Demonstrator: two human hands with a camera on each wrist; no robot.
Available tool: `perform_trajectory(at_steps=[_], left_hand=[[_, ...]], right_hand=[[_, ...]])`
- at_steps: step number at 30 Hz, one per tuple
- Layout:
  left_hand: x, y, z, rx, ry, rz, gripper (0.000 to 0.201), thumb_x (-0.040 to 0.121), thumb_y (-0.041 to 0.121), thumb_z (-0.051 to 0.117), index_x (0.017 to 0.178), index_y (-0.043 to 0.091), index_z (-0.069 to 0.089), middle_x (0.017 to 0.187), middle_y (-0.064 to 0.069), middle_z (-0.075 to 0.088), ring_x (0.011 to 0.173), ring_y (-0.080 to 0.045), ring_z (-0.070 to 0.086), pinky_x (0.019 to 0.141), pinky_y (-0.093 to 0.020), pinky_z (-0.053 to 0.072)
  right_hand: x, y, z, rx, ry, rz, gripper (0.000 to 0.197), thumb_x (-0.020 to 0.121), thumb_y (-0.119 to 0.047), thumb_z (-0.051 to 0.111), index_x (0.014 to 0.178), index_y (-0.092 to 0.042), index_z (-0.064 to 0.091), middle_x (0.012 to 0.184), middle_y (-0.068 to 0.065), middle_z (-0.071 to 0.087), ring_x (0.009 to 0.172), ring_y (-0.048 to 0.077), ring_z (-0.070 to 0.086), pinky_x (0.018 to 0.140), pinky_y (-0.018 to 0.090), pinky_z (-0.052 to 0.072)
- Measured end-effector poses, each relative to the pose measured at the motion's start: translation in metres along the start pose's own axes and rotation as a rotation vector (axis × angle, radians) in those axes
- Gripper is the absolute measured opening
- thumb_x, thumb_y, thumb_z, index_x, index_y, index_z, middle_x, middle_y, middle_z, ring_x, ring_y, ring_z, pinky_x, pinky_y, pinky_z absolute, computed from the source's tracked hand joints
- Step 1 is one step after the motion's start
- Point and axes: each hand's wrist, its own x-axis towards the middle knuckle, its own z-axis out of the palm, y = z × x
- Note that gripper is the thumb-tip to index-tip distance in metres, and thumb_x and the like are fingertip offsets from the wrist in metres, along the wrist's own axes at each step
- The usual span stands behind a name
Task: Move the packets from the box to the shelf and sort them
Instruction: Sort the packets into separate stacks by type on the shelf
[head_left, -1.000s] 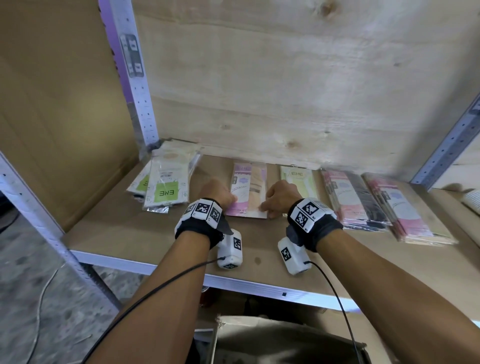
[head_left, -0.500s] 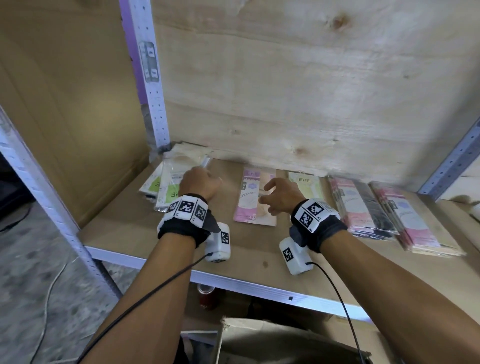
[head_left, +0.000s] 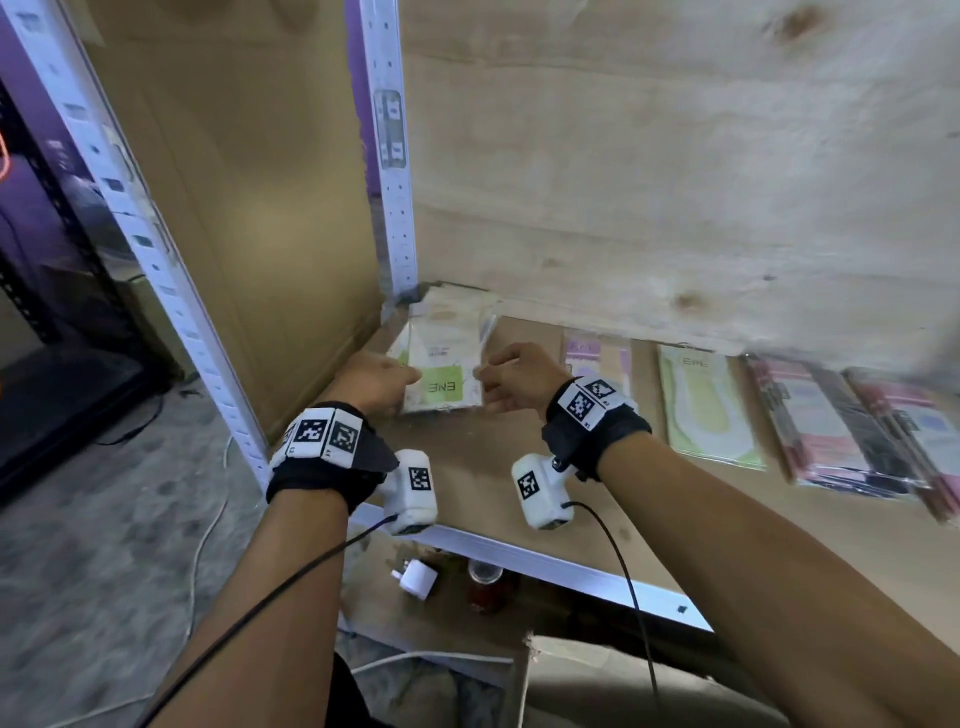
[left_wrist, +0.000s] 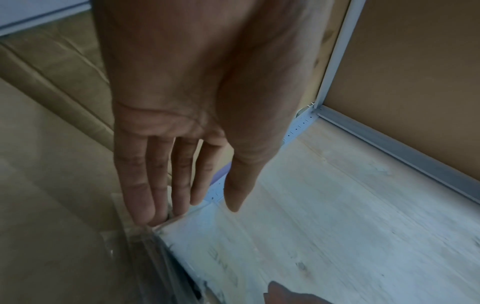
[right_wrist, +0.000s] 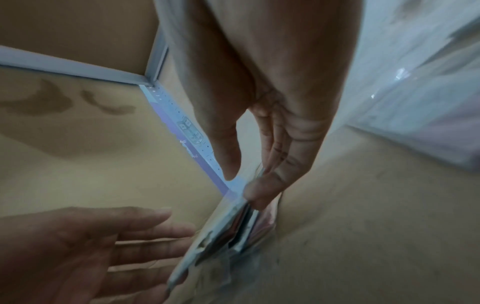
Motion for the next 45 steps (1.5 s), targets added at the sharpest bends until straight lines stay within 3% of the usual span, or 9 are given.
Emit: perform_trajectory(at_steps=[5,12,14,17,21,24,29,34,45], left_hand=[[-0.014,0.003,0.003,-0.141,-0.054,-0.037,0.007,0.099,0.012,0.058,0.099,0.006,0.062,0.096,-0.02,0.067,0.064,-0.022,0.061,0.059,-0.028,0.055],[-0.024,0.01,0.004,0.176,0.056,0.285,0.069,0.086,0.001,0.069,0.147,0.021,0.045,0.127,-0.009,0.057,0.106,-0.025,0.059,0.091,-0.032,0.048],[-0.027,0.019,0.006,0.386,0.143,0.383,0.069,0.08,0.017,0.078,0.143,0.031,0.051,0.139,-0.006,0.053,0.128,-0.027,0.047,0.111,-0.036,0.032],[-0.035,0.033,0.017,0.478,0.218,0.535,0.034,0.081,0.039,0.077,0.114,0.036,0.071,0.127,0.001,0.061,0.127,-0.023,0.044,0.098,-0.032,0.02],[-0.053,0.049,0.034,0.228,0.22,0.734,0.024,0.087,0.033,0.071,0.076,0.013,0.064,0.081,-0.006,0.059,0.088,-0.027,0.054,0.083,-0.038,0.042],[-0.064,0.059,0.049,-0.002,0.106,0.773,0.019,0.089,0.03,0.07,0.081,0.013,0.07,0.078,-0.009,0.068,0.075,-0.031,0.063,0.066,-0.044,0.058],[-0.071,0.073,0.085,-0.219,-0.131,0.673,0.047,0.08,0.042,0.075,0.103,0.001,0.073,0.103,-0.023,0.074,0.097,-0.043,0.069,0.092,-0.056,0.055],[-0.068,0.082,0.125,-0.418,-0.176,0.485,0.013,0.086,0.026,0.078,0.091,0.014,0.078,0.097,-0.009,0.078,0.094,-0.031,0.074,0.088,-0.052,0.059],[-0.053,0.104,0.168,-0.678,-0.184,0.203,0.039,0.09,0.023,0.073,0.121,0.001,0.064,0.111,-0.014,0.074,0.093,-0.023,0.073,0.068,-0.027,0.06]], right_hand=[[-0.002,0.007,0.002,0.041,-0.049,0.073,0.009,0.092,-0.002,0.065,0.101,-0.004,0.062,0.1,0.02,0.065,0.06,0.018,0.054,0.055,0.024,0.045],[-0.026,0.002,-0.037,0.27,0.01,-0.028,0.035,0.092,-0.005,0.063,0.126,-0.014,0.057,0.097,0.011,0.07,0.059,0.017,0.059,0.057,0.026,0.04],[-0.035,-0.005,-0.049,0.324,-0.012,-0.065,0.035,0.094,-0.007,0.06,0.128,-0.011,0.062,0.092,0.009,0.07,0.058,0.016,0.061,0.056,0.026,0.04],[-0.05,-0.016,-0.068,0.403,-0.081,-0.073,0.023,0.097,-0.017,0.057,0.115,-0.008,0.067,0.081,0.008,0.07,0.061,0.015,0.065,0.059,0.026,0.039],[-0.068,-0.02,-0.097,0.541,-0.122,-0.089,0.037,0.095,-0.047,0.058,0.085,-0.013,0.068,0.08,0.01,0.073,0.064,0.02,0.067,0.059,0.027,0.041],[-0.078,-0.016,-0.12,0.662,-0.123,-0.14,0.05,0.091,-0.063,0.054,0.079,-0.016,0.062,0.075,0.01,0.069,0.06,0.022,0.062,0.054,0.027,0.042],[-0.093,0.01,-0.14,0.35,-0.014,-0.17,0.037,0.078,-0.056,0.075,0.091,-0.022,0.07,0.064,-0.004,0.036,0.058,0.014,0.027,0.053,0.025,0.027],[-0.106,0.047,-0.15,0.17,-0.112,-0.131,0.03,0.089,-0.027,0.072,0.116,-0.014,0.07,0.112,0.003,0.075,0.1,0.019,0.072,0.085,0.031,0.056],[-0.135,0.093,-0.2,0.308,-0.128,-0.064,0.031,0.094,-0.018,0.063,0.121,-0.003,0.064,0.101,0.009,0.073,0.071,0.014,0.064,0.045,0.019,0.042]])
